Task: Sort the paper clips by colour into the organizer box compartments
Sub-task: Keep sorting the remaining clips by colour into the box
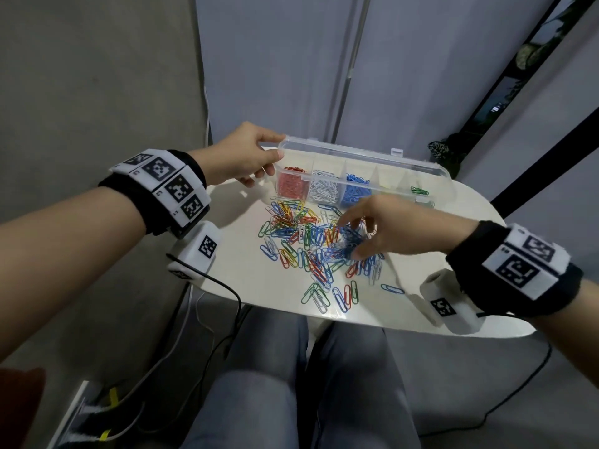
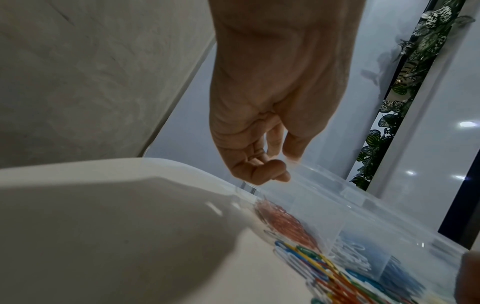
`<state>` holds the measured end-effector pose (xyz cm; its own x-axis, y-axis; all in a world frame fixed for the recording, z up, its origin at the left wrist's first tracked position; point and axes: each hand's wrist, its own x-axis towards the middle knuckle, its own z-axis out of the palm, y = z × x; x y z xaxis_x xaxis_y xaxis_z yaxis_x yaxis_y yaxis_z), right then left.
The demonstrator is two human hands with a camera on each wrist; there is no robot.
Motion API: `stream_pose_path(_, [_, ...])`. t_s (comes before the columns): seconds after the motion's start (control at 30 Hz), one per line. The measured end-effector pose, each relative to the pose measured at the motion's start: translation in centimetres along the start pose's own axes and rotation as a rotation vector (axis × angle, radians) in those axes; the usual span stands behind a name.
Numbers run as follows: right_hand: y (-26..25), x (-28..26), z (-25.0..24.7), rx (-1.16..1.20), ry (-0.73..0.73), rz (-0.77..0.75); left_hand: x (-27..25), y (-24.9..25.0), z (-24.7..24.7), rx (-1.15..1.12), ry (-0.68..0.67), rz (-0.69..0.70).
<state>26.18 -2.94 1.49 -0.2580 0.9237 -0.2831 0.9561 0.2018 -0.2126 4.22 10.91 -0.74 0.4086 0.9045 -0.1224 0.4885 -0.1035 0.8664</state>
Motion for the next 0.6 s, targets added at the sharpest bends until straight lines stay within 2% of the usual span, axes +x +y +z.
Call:
stream_pose_path(0.13, [0.0,0.8,1.6,-0.129,0.057,0.099,0.1,0.0,-0.1,-0.001,0.001,-0.003])
stream_pose_path(0.4, [0.2,1.7,1.8,0.118,0.188,0.094,0.0,0.0,0.0,-0.002,0.001,0.002])
stream_pose_path(0.6, [1.6,1.4,1.1,0.679,0.254,0.238,0.2,-0.1,-0.1,-0.009,-0.002,0.0])
